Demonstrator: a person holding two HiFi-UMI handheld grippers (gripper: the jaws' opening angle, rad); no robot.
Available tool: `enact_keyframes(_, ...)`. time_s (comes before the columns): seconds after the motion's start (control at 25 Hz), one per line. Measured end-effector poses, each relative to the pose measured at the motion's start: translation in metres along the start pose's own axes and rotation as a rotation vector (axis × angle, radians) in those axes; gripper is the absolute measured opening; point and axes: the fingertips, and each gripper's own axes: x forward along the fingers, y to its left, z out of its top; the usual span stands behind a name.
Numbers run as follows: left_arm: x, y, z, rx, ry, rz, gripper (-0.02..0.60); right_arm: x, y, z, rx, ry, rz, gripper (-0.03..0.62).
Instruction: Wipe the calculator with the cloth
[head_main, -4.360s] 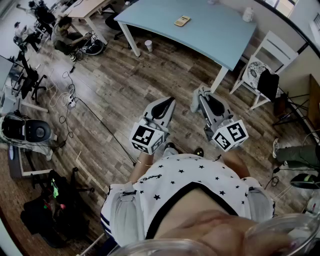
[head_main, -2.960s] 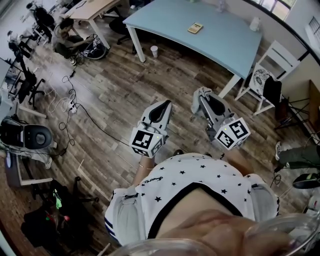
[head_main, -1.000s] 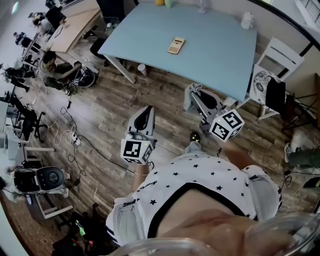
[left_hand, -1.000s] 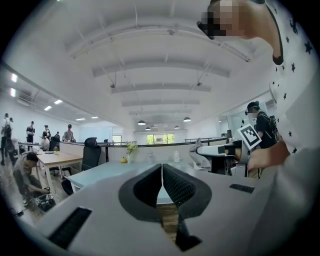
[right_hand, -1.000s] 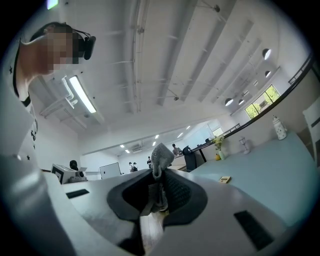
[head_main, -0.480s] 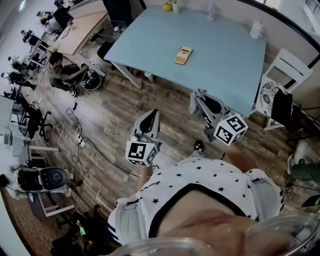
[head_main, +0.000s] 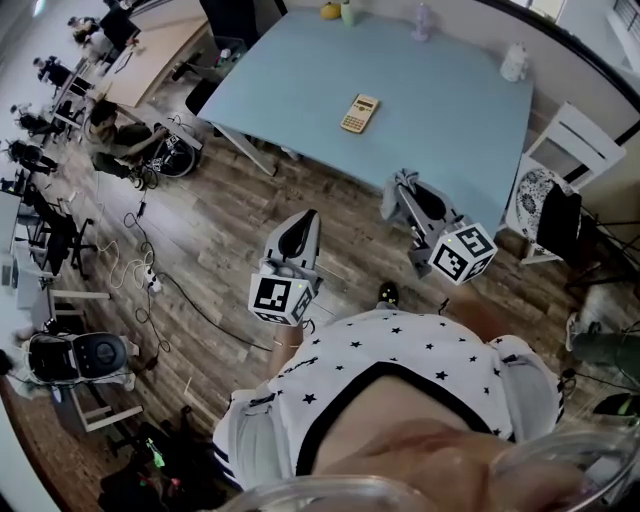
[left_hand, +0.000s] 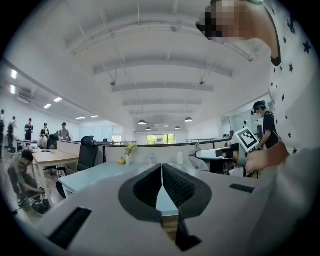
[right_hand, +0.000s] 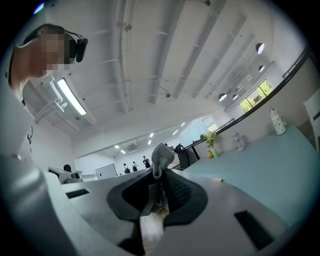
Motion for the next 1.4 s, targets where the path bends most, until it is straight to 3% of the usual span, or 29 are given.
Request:
enact_keyframes(0.48, 0.04, 0.016, 0.013, -0.002, -0.039, -0.052, 0.031, 0.013, -0.023, 0.018, 0.0, -0.026, -0.054, 0.046)
enact_keyframes(0.88, 0.12, 0.062, 0.012, -0.025, -0.058, -0.199, 0.031, 0.063, -0.061, 0.026, 0.031, -0.037, -0.158, 0.046)
enact_keyframes(1.4, 0.229, 0.134, 0.017, 0.03, -0.038, -0.364, 0.031, 0.143, -0.12, 0.032, 0.068, -0.081, -0.31, 0.046)
